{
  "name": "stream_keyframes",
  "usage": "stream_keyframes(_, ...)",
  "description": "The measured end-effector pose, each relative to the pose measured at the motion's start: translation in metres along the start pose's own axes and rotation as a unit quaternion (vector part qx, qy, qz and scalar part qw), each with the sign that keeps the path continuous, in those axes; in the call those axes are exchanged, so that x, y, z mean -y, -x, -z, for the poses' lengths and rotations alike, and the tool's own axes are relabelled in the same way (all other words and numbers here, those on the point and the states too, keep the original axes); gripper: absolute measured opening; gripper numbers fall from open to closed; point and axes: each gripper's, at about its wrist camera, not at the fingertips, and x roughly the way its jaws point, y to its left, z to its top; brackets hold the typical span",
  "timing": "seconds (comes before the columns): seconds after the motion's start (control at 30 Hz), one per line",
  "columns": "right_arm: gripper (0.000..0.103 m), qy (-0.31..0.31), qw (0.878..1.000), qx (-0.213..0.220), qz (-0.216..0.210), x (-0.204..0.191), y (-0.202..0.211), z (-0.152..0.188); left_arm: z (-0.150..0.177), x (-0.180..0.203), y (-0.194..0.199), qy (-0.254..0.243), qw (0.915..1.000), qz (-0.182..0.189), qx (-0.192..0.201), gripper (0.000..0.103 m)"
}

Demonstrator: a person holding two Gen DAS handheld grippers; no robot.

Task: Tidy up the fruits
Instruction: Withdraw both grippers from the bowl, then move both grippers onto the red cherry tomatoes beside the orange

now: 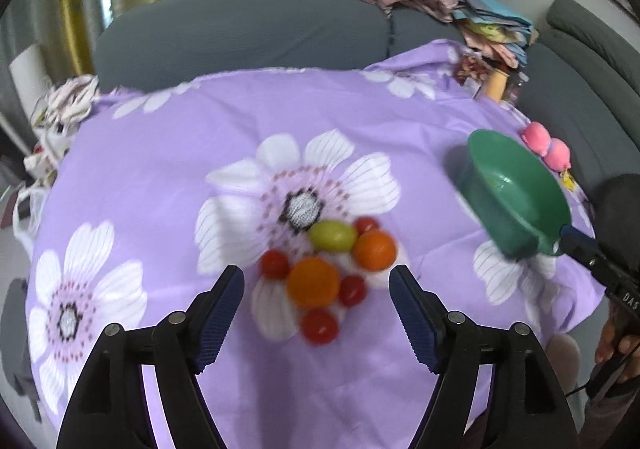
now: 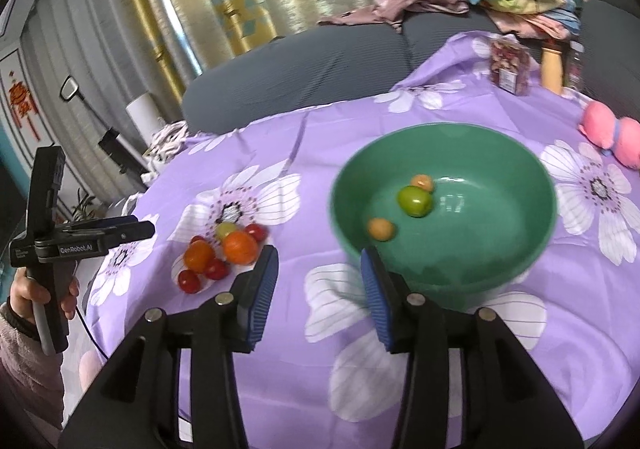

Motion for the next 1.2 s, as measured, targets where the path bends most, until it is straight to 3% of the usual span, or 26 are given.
stream_keyframes(0.37, 0.048, 0.030, 0.999, -0.038, -0.021, -0.032, -0.021, 0.006, 0.032, -0.014, -0.007, 0.002, 0.9996, 0.004, -0.027, 0.075)
stream_keyframes(0.63, 0.048, 0.057, 0.993, -0.090, -0.042, -0.060, -0.050, 0.021, 0.044, -0.012, -0.019, -0.011, 0.9989, 0.004, -0.045, 0.075)
stream_keyframes(1.2, 0.048, 0.098, 0.982, -0.149, -0.067, -0.100, -0.104, 0.024, 0.043, -0.019, -0.035, -0.021, 0.9977, 0.017, -0.062, 0.075)
